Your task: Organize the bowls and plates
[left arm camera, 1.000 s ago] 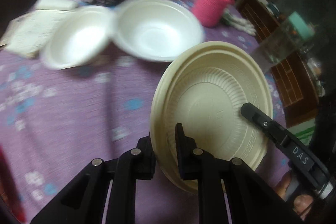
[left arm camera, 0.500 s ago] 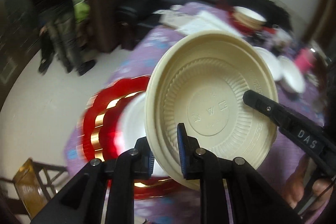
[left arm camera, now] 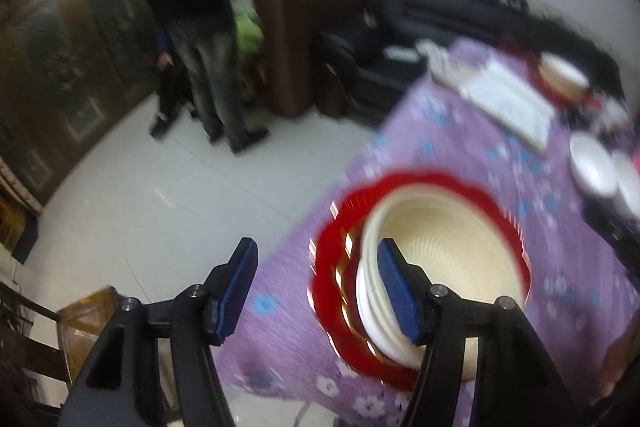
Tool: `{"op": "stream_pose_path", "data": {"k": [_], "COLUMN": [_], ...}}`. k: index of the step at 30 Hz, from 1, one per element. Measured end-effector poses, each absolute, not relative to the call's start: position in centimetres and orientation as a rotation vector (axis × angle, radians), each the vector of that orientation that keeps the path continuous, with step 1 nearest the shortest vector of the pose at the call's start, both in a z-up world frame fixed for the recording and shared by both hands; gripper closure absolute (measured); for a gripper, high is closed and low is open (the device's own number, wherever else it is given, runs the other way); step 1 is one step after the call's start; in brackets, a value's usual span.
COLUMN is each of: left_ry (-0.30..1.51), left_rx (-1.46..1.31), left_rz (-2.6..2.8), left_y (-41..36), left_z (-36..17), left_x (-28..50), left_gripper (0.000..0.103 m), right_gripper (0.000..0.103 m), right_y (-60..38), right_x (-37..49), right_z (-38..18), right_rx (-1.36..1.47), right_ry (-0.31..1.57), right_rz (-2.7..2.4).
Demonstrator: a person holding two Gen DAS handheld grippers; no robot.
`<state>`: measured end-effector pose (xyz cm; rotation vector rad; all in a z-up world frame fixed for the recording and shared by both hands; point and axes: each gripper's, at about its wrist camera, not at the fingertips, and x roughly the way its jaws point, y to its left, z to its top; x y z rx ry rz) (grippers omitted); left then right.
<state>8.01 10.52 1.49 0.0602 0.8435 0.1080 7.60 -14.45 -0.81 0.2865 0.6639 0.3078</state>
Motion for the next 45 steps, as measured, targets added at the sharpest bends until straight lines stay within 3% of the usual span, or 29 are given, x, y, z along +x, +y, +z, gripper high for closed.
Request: {"op": "stream_pose_path", "data": {"k": [2, 7, 16, 20, 33, 45], "left_ry": [0.786, 0.751, 0.859, 0.921, 0.686, 0.724], "left_rx": [0.029, -0.016, 0.013, 0.020, 0.066, 0.042], "left_rz": [0.109, -0.130, -0.388, -0.439, -0.347, -0.346], "left_y": [10.2, 3.7, -11.3, -15.3, -19.7, -20.1], "left_z": [3.1, 5.3, 0.7, -1.6, -1.9, -3.8], "left_x": [7.7, 7.3, 10.4, 10.2, 11.3, 13.2], "left_gripper": [0.040, 0.028, 0.027, 0.027, 0.025, 0.025], "right_gripper": [0.058, 0.057, 0.058, 0.058, 0.058, 0.058], "right_y": [-16.6, -24.7, -41.5, -43.6, -42.0, -41.5], "right_x": [7.2, 7.2, 3.2, 2.8, 1.9, 2.6], "right_z": [-0.3, -1.7, -4.5, -5.2, -4.9, -5.8], "right_rx": [0.339, 0.408, 0.688, 0.714, 0.629, 0.618], "right_ry": [0.631, 0.631, 0.592, 0.586, 0.567, 0.608], "right_rz": [0.298, 0.113, -0.136, -0.140, -0.082, -0.082]}}
